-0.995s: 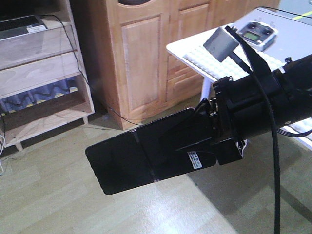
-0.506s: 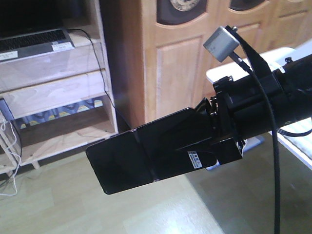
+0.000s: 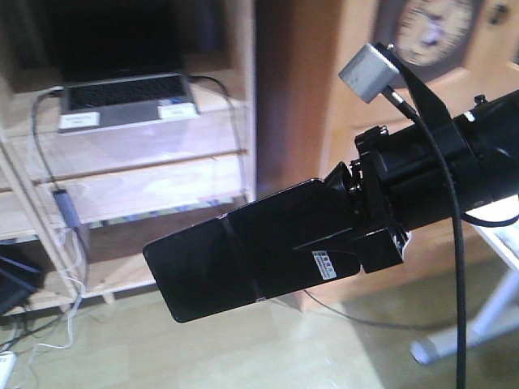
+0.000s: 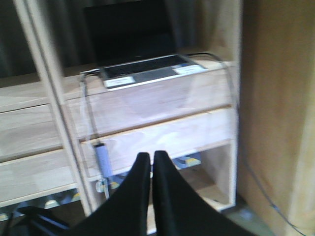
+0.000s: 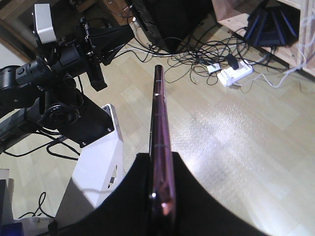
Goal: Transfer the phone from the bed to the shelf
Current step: 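Drive the base up to the wooden shelf with the laptop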
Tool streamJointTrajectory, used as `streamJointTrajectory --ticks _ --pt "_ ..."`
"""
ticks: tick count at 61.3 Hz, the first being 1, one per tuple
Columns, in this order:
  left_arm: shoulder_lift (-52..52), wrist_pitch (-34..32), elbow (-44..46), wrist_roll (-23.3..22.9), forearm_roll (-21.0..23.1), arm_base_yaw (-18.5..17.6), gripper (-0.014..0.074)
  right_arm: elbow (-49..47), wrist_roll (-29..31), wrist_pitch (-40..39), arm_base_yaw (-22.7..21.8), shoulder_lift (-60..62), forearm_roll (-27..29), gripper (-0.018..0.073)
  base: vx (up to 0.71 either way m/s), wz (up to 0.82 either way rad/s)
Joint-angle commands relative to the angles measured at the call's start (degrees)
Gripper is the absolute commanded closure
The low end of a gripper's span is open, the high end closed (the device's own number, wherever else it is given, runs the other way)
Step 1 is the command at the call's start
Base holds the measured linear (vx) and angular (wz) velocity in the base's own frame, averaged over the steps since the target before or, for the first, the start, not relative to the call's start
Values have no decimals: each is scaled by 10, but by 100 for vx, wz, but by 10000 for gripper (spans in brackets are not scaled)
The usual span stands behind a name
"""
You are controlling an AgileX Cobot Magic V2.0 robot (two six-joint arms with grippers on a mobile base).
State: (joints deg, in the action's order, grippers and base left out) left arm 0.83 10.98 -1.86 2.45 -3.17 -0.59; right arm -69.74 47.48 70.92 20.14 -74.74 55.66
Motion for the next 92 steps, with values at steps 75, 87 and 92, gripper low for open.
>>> streamJointTrajectory --ticks 75,87,92 --pt "6 -42 15 -2 3 -1 596 -15 2 29 0 18 44 560 36 19" --pt "6 -42 15 -2 3 -1 596 -15 2 29 0 18 44 560 26 5" --pt "6 -42 15 -2 3 -1 596 -15 2 29 0 18 44 560 23 4"
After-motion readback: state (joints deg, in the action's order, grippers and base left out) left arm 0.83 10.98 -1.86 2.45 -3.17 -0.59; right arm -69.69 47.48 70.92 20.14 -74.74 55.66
